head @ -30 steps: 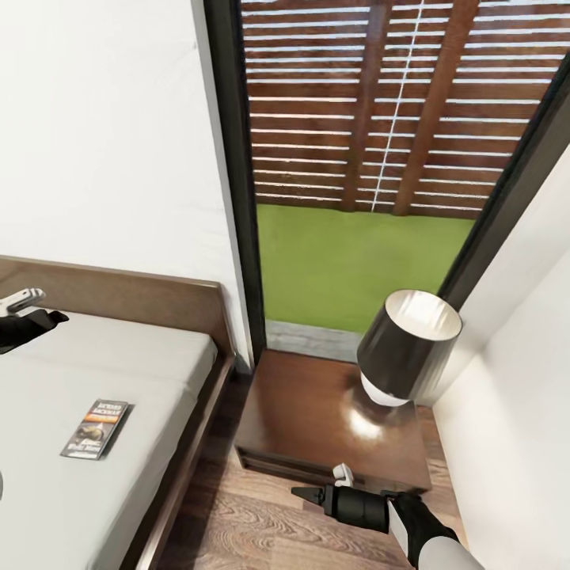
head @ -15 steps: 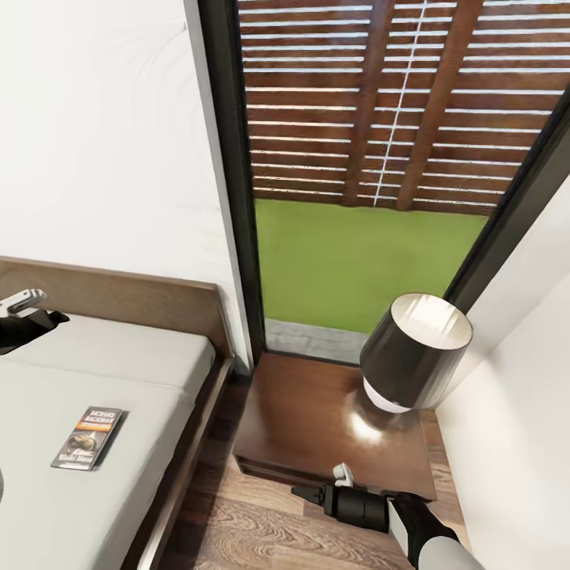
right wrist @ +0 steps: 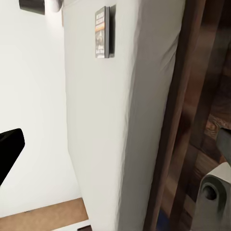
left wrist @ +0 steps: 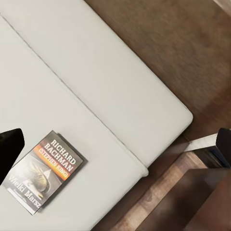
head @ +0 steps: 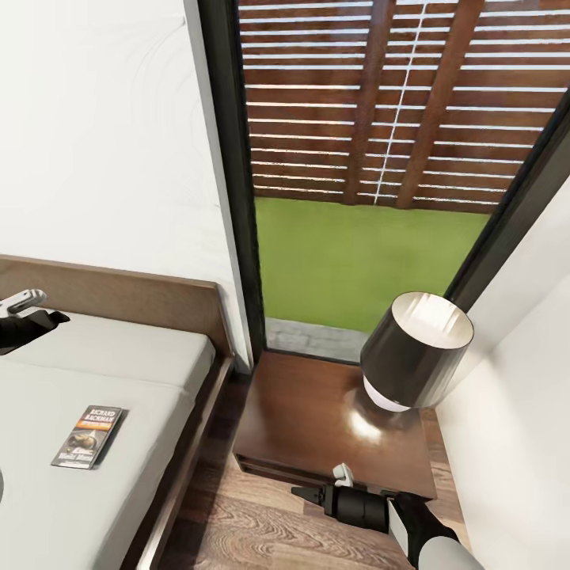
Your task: In the bedroom, move the book from the bed onto either nightstand, and place the two sandals side by side next to the bed.
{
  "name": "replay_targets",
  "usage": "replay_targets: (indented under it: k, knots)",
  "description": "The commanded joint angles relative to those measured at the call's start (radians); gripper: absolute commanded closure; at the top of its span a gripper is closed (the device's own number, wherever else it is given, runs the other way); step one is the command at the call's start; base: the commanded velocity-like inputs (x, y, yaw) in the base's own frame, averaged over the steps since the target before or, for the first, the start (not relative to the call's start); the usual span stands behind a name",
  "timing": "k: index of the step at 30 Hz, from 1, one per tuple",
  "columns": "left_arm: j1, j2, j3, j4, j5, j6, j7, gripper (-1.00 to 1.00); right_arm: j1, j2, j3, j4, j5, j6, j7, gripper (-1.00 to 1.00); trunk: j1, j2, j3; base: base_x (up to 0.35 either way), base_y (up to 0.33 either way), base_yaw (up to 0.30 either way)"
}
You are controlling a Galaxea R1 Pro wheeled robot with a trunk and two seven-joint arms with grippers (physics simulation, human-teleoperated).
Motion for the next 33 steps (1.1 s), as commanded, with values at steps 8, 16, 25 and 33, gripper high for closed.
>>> replay_targets:
  k: [8, 16, 25, 33]
  knots:
    - [-0.001, 0.000, 0.000, 0.000, 0.011, 0.004, 0.008, -1.00, -0.001, 0.001, -0.008, -0.002, 0.008, 0.010, 0.006, -1.00, 0.000, -0.001, -0.001, 0.000, 0.000, 0.154]
    - [-0.001, 0.000, 0.000, 0.000, 0.011, 0.004, 0.008, -1.00, -0.001, 0.001, -0.008, -0.002, 0.008, 0.010, 0.005, -1.00, 0.000, -0.001, -0.001, 0.000, 0.000, 0.032]
    - [-0.001, -0.001, 0.000, 0.001, 0.013, 0.005, 0.008, -1.00, -0.001, 0.001, -0.008, -0.002, 0.008, 0.010, 0.006, -1.00, 0.000, -0.001, -0.010, 0.000, 0.000, 0.001]
    - [-0.001, -0.001, 0.000, 0.001, 0.014, 0.005, 0.008, -1.00, -0.001, 0.001, -0.008, -0.003, 0.008, 0.010, 0.006, -1.00, 0.000, -0.001, -0.015, 0.000, 0.000, 0.000]
